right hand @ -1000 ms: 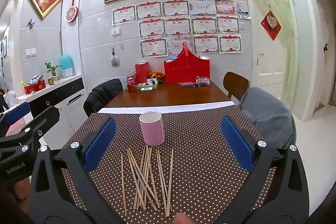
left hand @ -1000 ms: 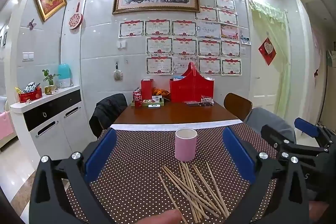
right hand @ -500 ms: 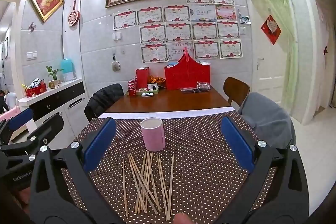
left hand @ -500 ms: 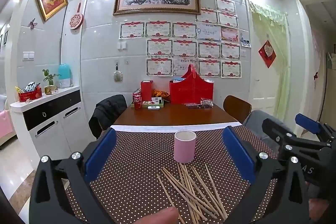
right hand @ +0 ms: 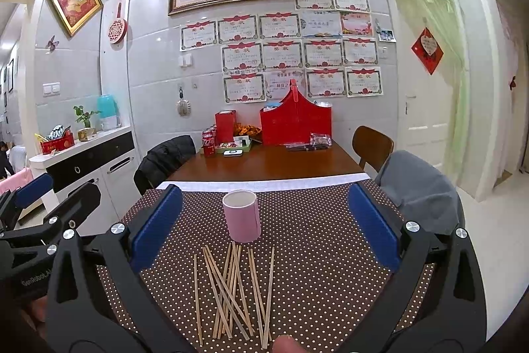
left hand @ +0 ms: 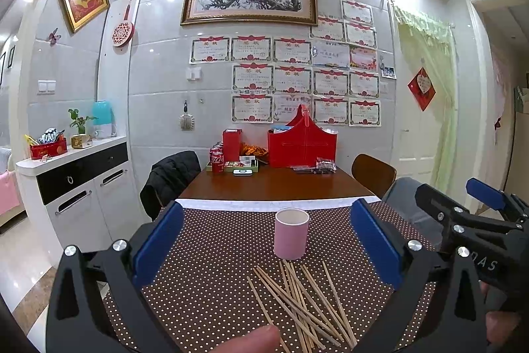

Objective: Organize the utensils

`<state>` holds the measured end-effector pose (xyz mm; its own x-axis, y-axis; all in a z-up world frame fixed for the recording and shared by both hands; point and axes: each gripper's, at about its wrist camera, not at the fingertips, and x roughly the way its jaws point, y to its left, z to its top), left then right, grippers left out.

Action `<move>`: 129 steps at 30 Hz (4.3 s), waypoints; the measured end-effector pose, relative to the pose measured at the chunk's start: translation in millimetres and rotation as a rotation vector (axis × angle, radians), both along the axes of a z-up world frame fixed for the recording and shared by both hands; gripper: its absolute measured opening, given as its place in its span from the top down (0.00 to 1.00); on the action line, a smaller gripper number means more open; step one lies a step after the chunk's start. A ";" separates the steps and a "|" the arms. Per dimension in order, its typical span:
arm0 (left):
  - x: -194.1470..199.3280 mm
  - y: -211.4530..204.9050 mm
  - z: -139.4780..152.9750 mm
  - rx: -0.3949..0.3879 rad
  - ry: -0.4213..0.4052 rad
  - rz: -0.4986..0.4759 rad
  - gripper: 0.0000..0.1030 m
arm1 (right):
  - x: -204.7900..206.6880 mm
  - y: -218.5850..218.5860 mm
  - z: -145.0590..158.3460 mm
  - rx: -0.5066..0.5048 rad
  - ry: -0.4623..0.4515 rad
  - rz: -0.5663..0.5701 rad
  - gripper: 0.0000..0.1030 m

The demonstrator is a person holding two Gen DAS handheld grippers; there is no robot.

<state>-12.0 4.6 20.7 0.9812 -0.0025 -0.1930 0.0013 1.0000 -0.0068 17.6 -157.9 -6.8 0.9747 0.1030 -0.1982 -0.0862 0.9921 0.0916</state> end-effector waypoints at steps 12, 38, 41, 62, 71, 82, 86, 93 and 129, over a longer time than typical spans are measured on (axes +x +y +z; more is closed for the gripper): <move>2.9 1.3 -3.9 -0.007 0.009 0.004 0.04 | -0.5 -1.6 -0.4 0.001 0.001 0.002 0.05; 63.6 25.8 -51.1 -0.040 0.185 0.038 0.04 | 46.4 -11.3 -13.4 -0.024 0.142 -0.035 0.05; 82.8 35.8 -77.0 -0.034 0.264 0.046 0.04 | 63.8 -11.8 -23.6 -0.029 0.197 -0.041 0.05; 176.2 41.8 -252.4 0.046 0.783 0.011 0.04 | 143.0 -31.7 -175.6 -0.059 0.750 -0.003 0.05; 166.7 26.4 -255.4 0.057 0.760 0.137 0.04 | 181.2 -22.7 -195.6 -0.099 0.835 0.225 0.21; 180.3 6.2 -250.7 0.136 0.802 0.234 0.04 | 197.7 -38.9 -179.0 -0.254 0.808 0.292 0.62; 191.8 2.9 -249.4 0.176 0.802 0.206 0.04 | 215.4 -31.1 -182.3 -0.260 0.811 0.284 0.62; 210.6 8.6 -242.8 0.061 0.836 -0.045 0.75 | 224.3 -22.6 -183.4 -0.257 0.809 0.261 0.89; 227.8 42.8 -61.7 -0.215 0.123 -0.223 0.95 | 230.0 -64.1 -18.8 0.258 0.258 0.407 0.94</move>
<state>215.8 47.3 -41.0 0.9211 -0.2682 -0.2822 0.2060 0.9508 -0.2313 247.6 -222.0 -25.6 0.7691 0.5384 -0.3443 -0.4005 0.8259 0.3969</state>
